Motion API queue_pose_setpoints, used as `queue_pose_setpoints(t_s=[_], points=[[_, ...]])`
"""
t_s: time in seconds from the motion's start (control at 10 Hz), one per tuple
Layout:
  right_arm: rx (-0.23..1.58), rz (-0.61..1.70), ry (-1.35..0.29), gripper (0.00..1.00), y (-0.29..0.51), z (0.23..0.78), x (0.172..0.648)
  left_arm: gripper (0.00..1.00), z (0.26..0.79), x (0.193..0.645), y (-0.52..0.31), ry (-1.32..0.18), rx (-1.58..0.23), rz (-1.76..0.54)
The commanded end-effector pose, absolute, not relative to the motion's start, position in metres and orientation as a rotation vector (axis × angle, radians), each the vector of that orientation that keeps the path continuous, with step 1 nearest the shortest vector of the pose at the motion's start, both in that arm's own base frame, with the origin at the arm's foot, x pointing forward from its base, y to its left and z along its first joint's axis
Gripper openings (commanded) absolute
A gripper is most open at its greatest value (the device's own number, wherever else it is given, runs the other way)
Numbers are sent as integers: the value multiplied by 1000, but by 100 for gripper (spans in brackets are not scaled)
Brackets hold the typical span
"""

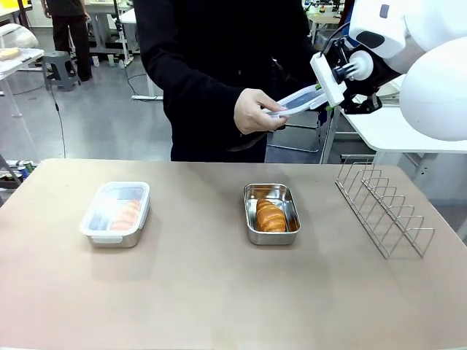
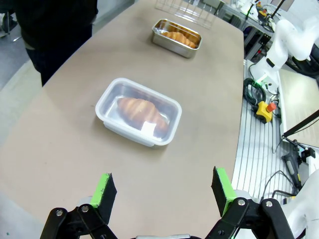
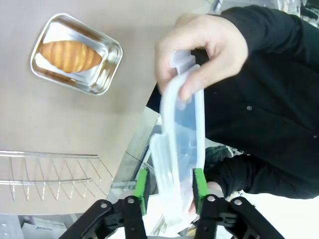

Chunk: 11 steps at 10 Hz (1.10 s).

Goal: Place the bread in airtight containers.
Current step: Release when the human grabs the Airtight Container lid.

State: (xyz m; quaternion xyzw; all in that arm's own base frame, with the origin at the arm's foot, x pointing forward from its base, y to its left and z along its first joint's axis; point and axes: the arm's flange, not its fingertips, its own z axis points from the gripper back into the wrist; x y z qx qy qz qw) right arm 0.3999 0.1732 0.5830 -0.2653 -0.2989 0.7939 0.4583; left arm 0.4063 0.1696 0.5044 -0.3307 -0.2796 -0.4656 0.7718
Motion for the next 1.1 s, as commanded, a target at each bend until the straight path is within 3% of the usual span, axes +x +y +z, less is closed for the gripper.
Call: queue_pose_setpoints(t_s=[0.0, 0.1, 0.2, 0.3, 0.4, 0.6, 1.0], points=[[-631, 1813, -742, 100, 184, 582, 394, 100, 507, 404, 168, -609, -717, -1021], [-603, 1719, -757, 94, 188, 581, 392, 100, 507, 404, 168, -609, -717, -1021], [-514, 1610, -777, 100, 193, 581, 389, 100, 507, 404, 168, -609, -717, -1021], [-404, 1499, -763, 100, 198, 583, 387, 100, 507, 404, 168, -609, -717, -1021], [-229, 1360, -795, 100, 168, 653, 302, 100, 507, 404, 168, -609, -717, -1021], [-35, 1188, -831, 100, 94, 642, 302, 100, 507, 404, 168, -609, -717, -1021], [139, 1040, -720, 100, 15, 586, 304, 100, 507, 404, 168, -609, -717, -1021]])
